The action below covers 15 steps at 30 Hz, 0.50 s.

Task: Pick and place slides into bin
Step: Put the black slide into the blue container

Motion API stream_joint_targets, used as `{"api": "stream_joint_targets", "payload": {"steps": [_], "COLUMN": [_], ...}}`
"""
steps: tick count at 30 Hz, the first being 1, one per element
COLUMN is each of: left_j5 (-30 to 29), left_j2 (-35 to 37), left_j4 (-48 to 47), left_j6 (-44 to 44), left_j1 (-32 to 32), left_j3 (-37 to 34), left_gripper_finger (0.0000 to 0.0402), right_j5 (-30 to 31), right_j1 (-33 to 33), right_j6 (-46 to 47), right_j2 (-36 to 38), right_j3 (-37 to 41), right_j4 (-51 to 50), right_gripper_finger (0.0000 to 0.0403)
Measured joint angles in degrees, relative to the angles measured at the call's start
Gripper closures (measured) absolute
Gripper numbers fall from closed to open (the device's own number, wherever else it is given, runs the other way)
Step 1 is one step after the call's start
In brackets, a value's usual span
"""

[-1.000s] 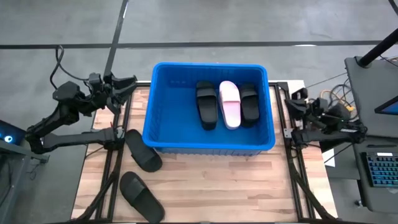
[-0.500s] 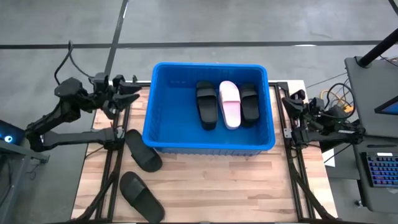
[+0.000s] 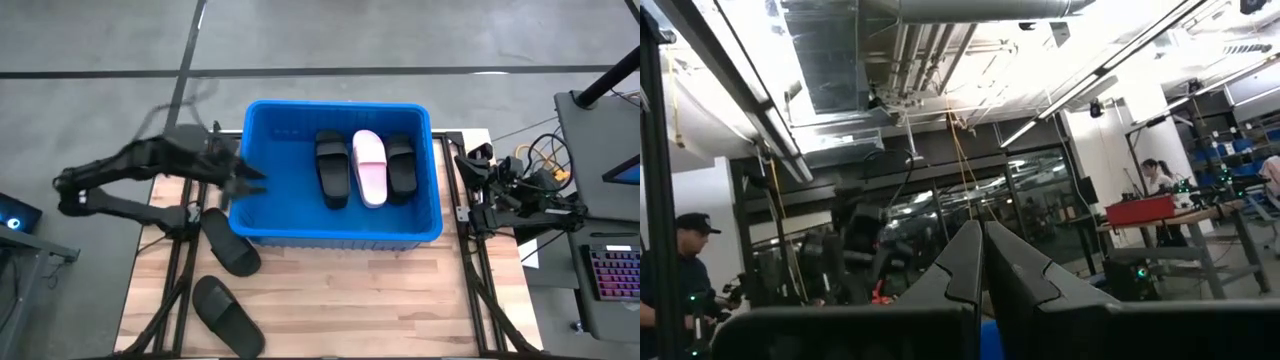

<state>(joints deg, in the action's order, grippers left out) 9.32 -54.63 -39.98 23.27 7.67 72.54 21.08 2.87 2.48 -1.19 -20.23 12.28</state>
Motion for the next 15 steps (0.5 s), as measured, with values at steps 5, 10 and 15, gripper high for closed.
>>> {"api": "stream_joint_targets", "payload": {"steps": [5,10,15], "left_j5": [-2.38,-2.71,-4.39], "left_j2": [-6.85,-11.86,-15.71], "left_j4": [-4.49,-4.92,-11.49], "left_j6": [-0.08,0.28,3.83], "left_j1": [-5.78,-8.72,-12.64], "left_j3": [3.98,7.51,10.16], "left_gripper_finger": [0.0205,0.0205,0.0205], "right_j5": [0.06,0.17,3.24], "right_j1": [0.00,-0.01,0.00], "right_j6": [-0.21,-3.06,-4.06], "right_j2": [0.00,-0.04,-0.02], "right_j3": [0.00,0.00,0.00], "right_j4": [-0.03,-0.04,-0.03], "right_gripper_finger": [0.0394,0.0394,0.0394]}}
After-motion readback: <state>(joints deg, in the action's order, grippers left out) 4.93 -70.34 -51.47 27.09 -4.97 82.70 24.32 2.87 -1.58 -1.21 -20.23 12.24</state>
